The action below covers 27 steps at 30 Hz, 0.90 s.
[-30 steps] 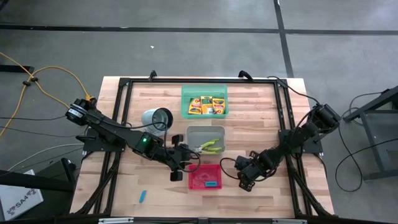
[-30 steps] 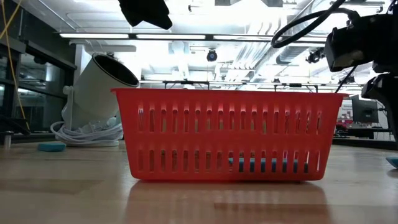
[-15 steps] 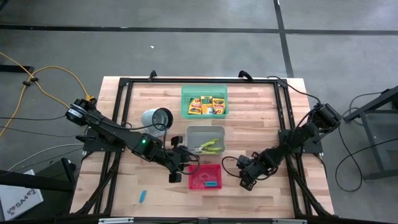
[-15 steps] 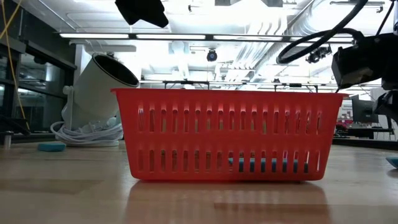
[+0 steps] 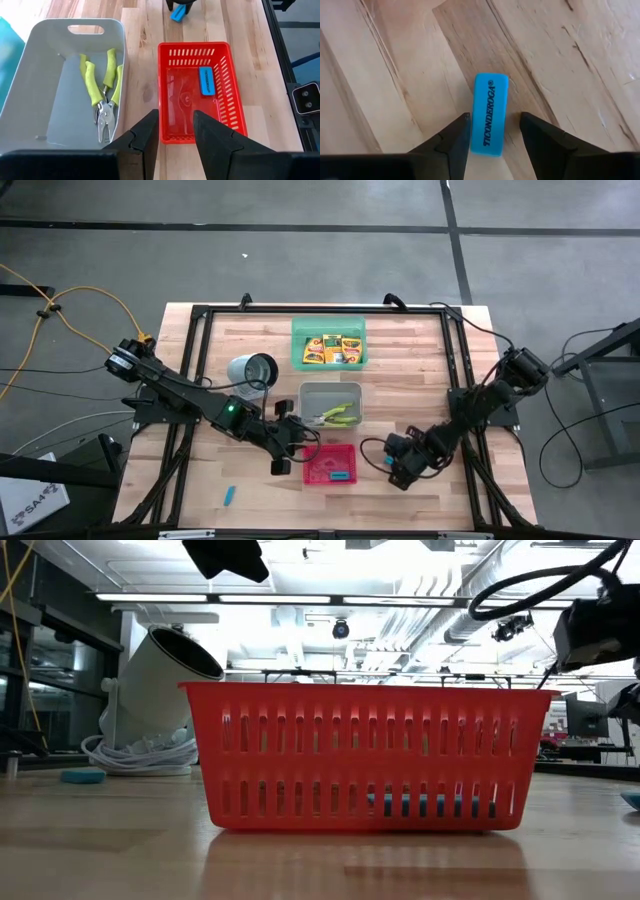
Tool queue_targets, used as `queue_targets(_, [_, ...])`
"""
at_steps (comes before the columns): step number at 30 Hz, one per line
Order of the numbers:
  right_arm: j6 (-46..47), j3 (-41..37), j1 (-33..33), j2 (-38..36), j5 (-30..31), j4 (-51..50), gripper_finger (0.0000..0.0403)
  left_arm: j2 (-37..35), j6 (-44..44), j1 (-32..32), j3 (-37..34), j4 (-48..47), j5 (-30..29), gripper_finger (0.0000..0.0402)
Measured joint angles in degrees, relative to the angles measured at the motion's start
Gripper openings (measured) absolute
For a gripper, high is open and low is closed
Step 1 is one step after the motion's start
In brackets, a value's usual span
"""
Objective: Pick & Place School Supplies
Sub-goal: Put the blue eraser into the red bin
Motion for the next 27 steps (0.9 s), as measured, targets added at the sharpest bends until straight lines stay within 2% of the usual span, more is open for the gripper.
queue_targets(6, [-1.3,0.3,1.7,3.5,2.0,-0.1,0.0152,0.0,0.0,0.0,0.0,0.0,0.0,0.0114])
queue_targets(15, [-1.7,0.2,2.2,3.7,2.9,-0.3,0.0132,0.0,0.0,0.0,0.0,0.2,0.0,0.0114])
queue_targets(23, [-2.3,0.2,2.2,3.6,2.6,-0.6,0.0082,0.0,0.0,0.0,0.0,0.2,0.0,0.0114])
queue_targets(27, [-3.2,0.8,2.5,3.7,2.6,-1.5,0.0074,0.0,0.0,0.0,0.0,0.2,0.0,0.0114])
